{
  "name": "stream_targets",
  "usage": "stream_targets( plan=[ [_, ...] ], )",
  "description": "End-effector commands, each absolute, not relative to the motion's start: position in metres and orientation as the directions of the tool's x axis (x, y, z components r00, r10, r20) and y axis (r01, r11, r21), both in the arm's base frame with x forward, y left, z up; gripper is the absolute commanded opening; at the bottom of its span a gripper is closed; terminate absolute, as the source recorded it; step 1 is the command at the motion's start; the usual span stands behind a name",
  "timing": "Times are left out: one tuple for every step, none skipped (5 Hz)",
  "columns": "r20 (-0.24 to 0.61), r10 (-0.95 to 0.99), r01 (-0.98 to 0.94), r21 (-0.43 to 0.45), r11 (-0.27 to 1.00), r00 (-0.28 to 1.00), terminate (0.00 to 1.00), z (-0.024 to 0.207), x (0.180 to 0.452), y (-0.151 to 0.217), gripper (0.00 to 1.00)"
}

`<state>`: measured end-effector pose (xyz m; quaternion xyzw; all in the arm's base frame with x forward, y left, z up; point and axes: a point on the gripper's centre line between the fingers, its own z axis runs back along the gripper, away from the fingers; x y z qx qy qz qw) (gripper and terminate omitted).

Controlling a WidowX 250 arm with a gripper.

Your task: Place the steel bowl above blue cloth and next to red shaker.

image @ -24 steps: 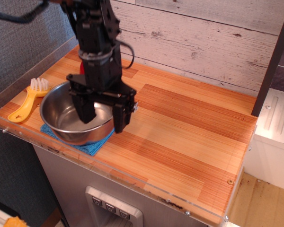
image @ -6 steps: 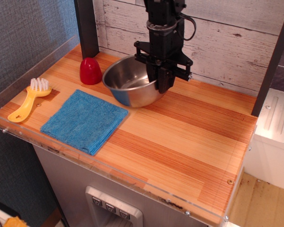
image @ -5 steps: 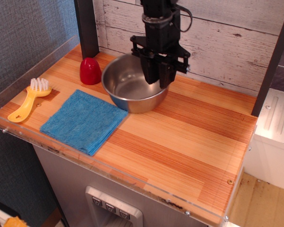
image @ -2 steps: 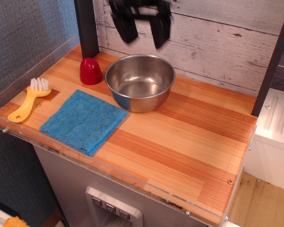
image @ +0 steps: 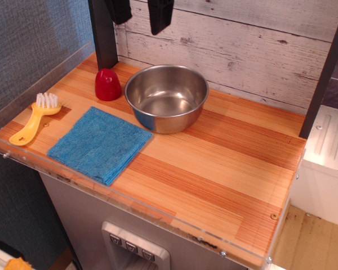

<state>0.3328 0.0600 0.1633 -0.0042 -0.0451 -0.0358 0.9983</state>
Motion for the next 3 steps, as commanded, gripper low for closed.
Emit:
stream_targets(
  plan=[
    [0.049, -0.068, 0.068, 0.018, 0.998, 0.996, 0.0, 0.1595, 0.3214, 0.0586, 1.0],
    [0.049, -0.068, 0.068, 0.018, 0.998, 0.996, 0.0, 0.1595, 0.3214, 0.0586, 1.0],
    [0.049, -0.068, 0.068, 0.018, 0.998, 0.996, 1.0, 0.1595, 0.3214, 0.0586, 1.0]
  ],
)
